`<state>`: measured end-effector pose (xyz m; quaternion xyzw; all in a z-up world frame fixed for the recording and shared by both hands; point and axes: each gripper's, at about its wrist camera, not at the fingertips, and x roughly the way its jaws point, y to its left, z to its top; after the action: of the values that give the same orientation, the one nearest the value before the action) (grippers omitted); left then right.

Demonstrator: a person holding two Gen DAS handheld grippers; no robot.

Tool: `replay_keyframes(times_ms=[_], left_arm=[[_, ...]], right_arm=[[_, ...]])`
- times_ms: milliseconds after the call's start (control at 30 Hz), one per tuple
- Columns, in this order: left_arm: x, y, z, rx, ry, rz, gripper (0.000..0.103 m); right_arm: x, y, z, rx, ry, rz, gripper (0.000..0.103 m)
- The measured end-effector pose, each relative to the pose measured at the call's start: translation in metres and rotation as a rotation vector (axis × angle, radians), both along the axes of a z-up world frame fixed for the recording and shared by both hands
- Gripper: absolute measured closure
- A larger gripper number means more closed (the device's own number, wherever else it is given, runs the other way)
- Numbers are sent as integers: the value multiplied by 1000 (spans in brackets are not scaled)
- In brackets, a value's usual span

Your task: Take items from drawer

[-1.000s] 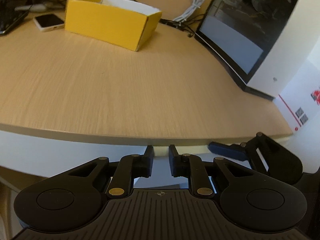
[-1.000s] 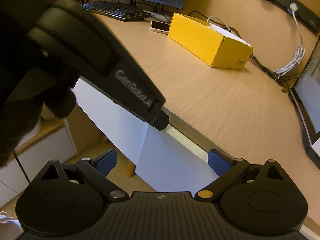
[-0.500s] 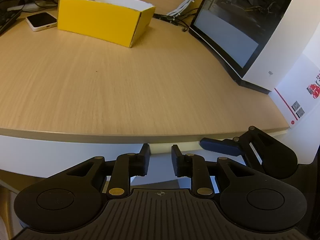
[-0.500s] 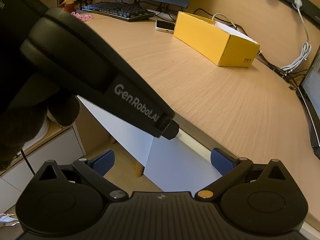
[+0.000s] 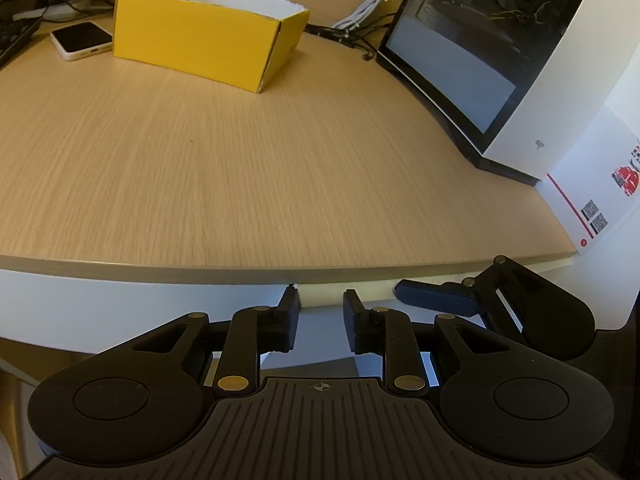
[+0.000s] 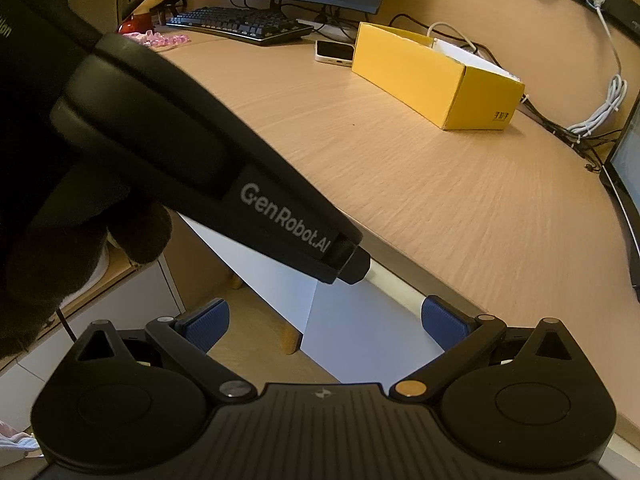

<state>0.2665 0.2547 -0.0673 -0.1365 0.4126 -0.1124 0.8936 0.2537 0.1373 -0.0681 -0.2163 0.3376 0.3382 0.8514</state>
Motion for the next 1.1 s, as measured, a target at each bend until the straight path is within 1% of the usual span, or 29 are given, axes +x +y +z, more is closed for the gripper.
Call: replay_keyframes(times_ms=[133,167,200,233,267,333,433,567,667,733,767,867,967,1067,1100], left_arm=[[-1,0,0,3,-1,-3,77],[-1,1,0,1,-1,-4,77],[-1,1,0,0,-2,-4,77],[-2,1,0,1,-2,-7,77],[-3,2,0,-2,-2,-10,77],[-4,3,0,-5,-5,-13,77],[-4,3,-1,-10,-6,-10,77],[-4,3,-1,-12,-6,-6,77],[-5,1,-1,-2,-8,-8,77],[-6,1,-1,1,-7,-7,77],[-6,1,-1,3,-6,-7,77],[-6,1,0,6,-6,-10,77],[-6,1,-1,8,-10,-8,77],[-6,1,-2,4,-11,-7,77],[-6,0,-2,5,-11,-7,77]], right_arm=[[-4,0,1,6,9,6,0],[-5,1,1,7,15,14,2],[0,2,-3,14,111,34,13],[9,-1,-16,54,287,9,13],[8,-5,-25,57,295,-49,13],[-6,-9,-33,1,195,-70,14],[-16,-17,-30,17,164,-60,14],[-26,-25,-14,40,67,-35,13],[-30,-29,-2,52,-22,-56,12],[-27,-31,3,53,-58,-84,12],[-13,-29,5,52,-60,-96,12],[-3,-31,5,48,-61,-131,12],[5,-29,2,37,-85,-125,12],[10,-25,-4,18,-69,-90,3],[9,-22,-6,-3,-77,-81,1]])
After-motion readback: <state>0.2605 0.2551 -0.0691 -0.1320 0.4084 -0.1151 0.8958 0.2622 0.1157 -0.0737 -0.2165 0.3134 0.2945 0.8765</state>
